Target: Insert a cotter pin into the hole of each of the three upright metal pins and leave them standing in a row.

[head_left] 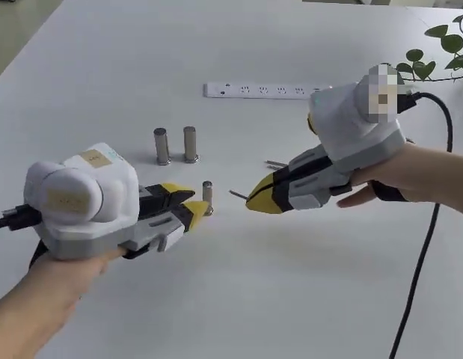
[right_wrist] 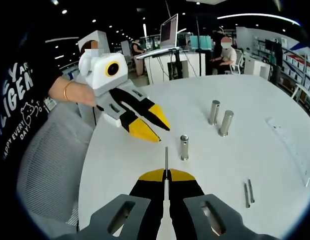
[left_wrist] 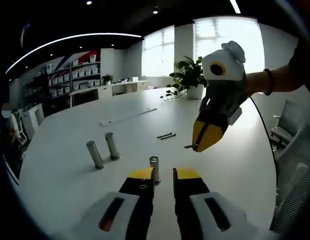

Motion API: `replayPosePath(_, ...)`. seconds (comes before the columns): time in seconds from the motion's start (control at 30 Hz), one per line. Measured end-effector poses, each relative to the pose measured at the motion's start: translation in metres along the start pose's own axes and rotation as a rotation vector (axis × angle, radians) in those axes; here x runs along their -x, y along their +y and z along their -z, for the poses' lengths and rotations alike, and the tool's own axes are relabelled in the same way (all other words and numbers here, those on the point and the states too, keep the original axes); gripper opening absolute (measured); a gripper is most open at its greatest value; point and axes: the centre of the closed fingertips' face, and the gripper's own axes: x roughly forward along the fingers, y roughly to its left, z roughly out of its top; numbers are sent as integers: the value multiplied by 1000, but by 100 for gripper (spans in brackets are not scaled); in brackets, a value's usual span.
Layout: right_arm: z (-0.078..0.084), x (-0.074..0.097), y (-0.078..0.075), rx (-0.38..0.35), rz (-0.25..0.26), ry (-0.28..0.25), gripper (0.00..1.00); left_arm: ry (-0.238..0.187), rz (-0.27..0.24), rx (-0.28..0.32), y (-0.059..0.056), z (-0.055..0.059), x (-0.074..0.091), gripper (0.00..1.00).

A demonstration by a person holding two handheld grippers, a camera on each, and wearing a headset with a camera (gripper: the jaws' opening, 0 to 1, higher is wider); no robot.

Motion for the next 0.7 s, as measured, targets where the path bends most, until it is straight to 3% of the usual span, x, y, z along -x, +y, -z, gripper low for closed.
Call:
replayPosePath(0.27,14,-6,-12,28,28,96,0,22,-57,25,11,12,-19,17)
replayPosePath(0.47,15,-10,-18,36,24,116,0,21,-62,30,13,11,-29,17)
replayPosePath(0.7,12,-14,-22,53,29,157,0,64,-71,33,15,21,-39,16)
